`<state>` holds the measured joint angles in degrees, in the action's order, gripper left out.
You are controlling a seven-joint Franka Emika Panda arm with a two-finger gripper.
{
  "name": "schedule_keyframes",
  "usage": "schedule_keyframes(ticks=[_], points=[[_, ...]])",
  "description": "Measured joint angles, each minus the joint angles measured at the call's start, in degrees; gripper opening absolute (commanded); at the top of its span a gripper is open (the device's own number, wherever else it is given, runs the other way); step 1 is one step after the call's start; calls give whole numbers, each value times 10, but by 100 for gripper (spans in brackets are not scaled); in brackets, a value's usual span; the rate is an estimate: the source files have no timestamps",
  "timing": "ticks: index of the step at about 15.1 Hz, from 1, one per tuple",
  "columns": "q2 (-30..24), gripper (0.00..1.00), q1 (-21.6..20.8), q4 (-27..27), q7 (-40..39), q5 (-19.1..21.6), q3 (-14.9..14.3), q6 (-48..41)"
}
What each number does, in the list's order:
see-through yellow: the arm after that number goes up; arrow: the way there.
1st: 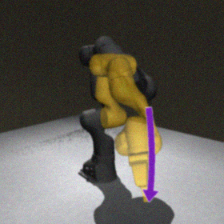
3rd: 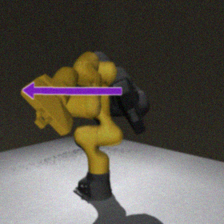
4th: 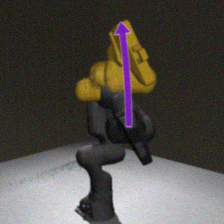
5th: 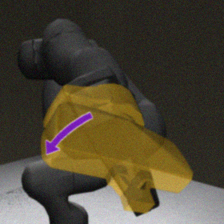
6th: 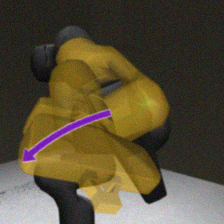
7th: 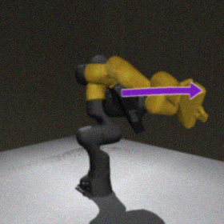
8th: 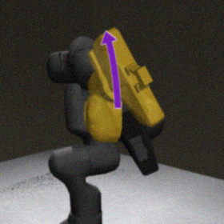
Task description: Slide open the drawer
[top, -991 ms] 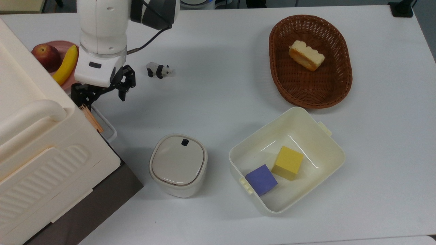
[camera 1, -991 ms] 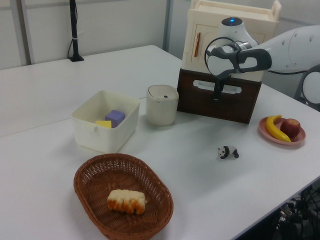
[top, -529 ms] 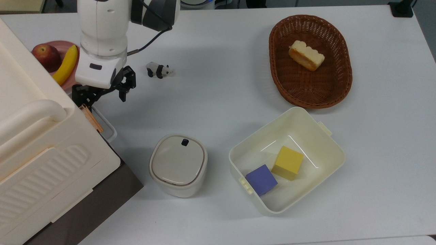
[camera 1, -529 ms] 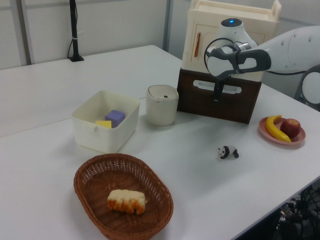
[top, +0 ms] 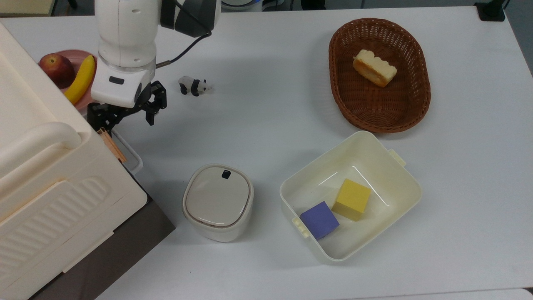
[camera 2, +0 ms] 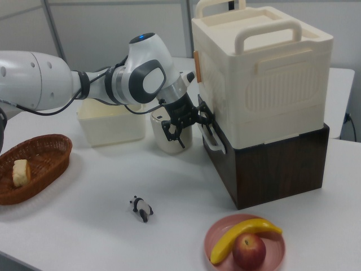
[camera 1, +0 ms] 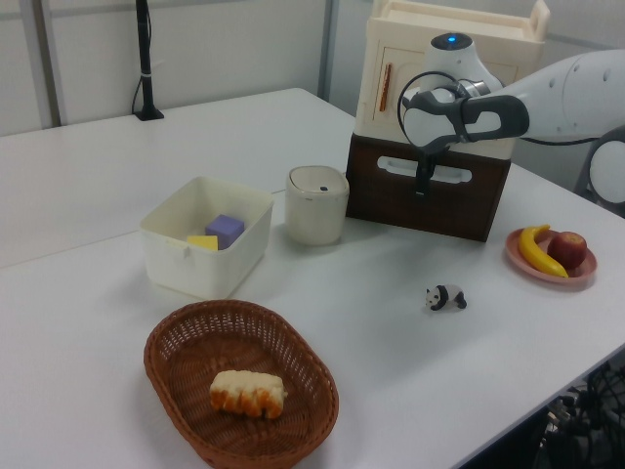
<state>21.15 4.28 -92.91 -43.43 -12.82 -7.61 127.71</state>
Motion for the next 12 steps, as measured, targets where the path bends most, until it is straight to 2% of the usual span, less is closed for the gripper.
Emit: schedule_keyframes(ticks=[5,7,12], points=[[0,98,-1,5,10,0,2,0],[0,93,-4,8,22,0,2,0],[0,93,-6,9,23,0,2,0]])
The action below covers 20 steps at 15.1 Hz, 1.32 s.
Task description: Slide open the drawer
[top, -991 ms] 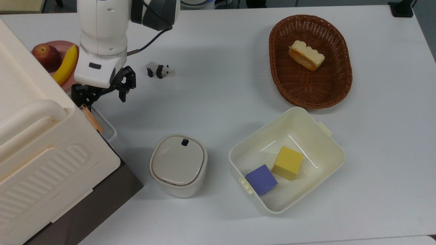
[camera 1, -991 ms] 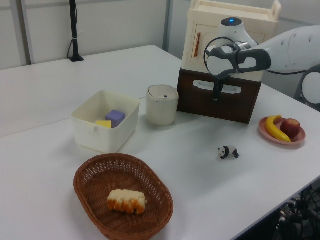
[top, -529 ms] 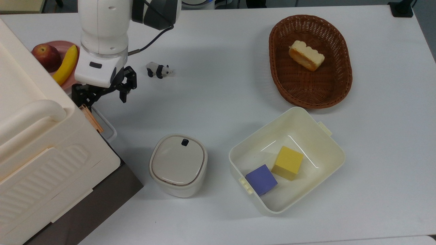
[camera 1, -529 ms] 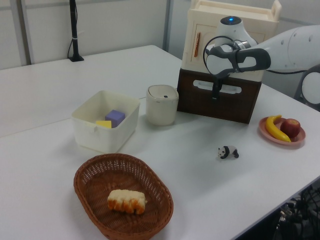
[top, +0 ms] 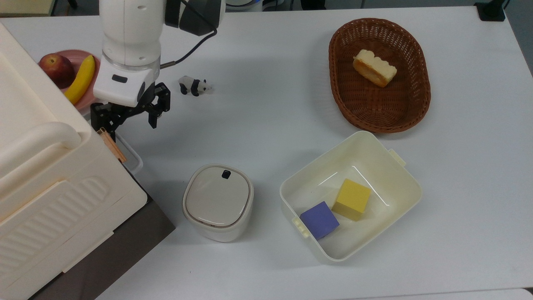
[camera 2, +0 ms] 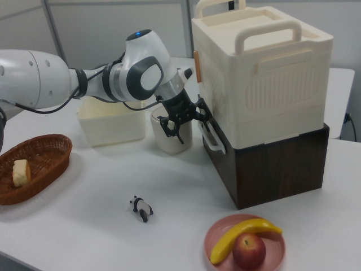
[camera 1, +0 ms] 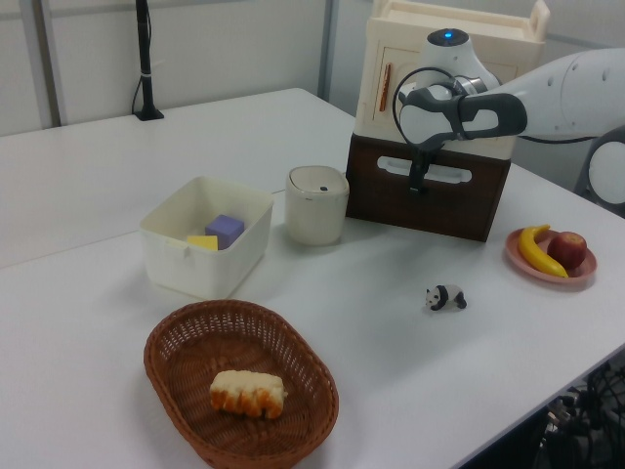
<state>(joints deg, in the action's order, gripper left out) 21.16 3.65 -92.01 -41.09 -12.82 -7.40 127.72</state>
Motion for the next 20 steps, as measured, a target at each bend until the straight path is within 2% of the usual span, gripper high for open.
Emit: schedule_keyframes(ticks=[17,20], points=[[12,91,1,6,0,0,-3,0],[12,86,1,6,0,0,-3,0]])
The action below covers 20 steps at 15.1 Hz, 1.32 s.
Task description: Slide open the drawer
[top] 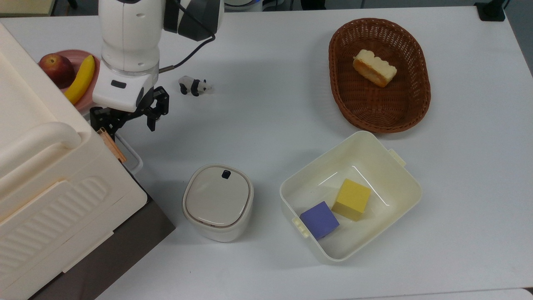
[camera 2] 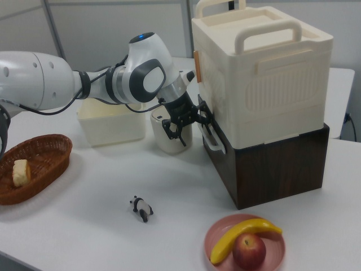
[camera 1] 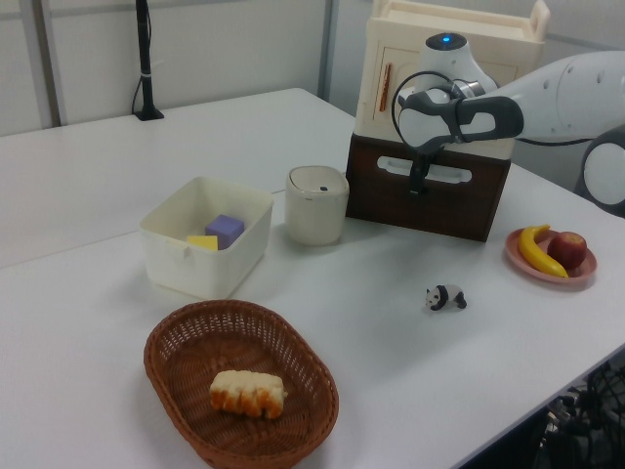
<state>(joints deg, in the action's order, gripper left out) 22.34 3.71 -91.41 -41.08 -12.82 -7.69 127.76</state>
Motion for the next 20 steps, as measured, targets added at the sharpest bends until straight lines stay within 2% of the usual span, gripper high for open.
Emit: schedule_keyframes(ticks=[4,7,20], points=[[0,84,0,1,0,0,0,0],[0,75,1,1,0,0,0,0],[0,74,1,4,0,0,0,0]])
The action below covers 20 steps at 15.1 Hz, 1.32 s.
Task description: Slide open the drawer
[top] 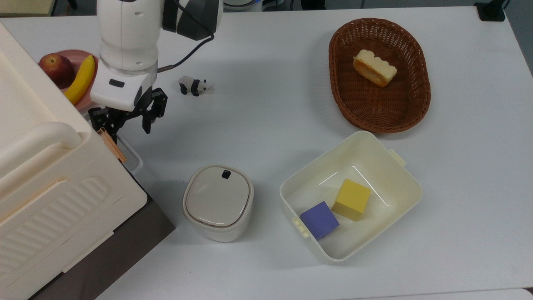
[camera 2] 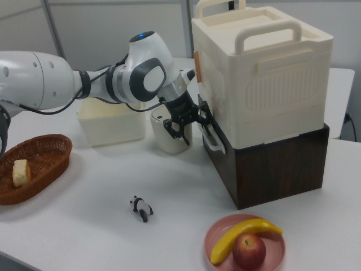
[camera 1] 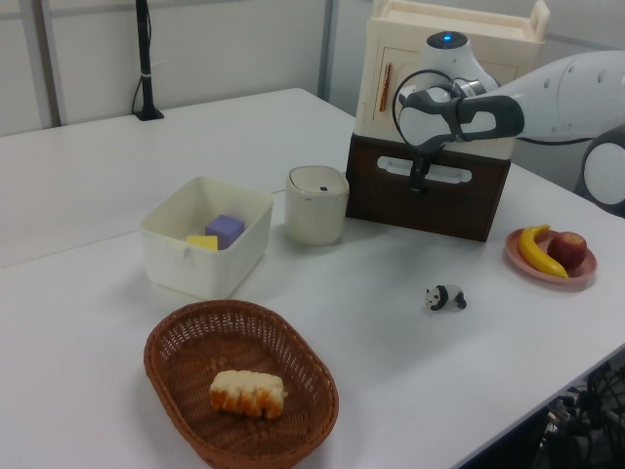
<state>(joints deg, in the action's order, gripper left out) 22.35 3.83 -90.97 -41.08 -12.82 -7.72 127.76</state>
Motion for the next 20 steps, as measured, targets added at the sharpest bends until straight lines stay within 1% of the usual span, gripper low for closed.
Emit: schedule_keyframes(ticks=[2,8,13,15,17,19,20], points=[[0,73,1,4,0,0,0,0],[0,58,2,8,1,0,0,0],[0,52,2,8,1,0,0,0],[0,47,2,8,1,0,0,0],[0,45,2,8,1,0,0,0],[0,39,2,8,1,0,0,0],[0,39,2,9,1,0,0,1]])
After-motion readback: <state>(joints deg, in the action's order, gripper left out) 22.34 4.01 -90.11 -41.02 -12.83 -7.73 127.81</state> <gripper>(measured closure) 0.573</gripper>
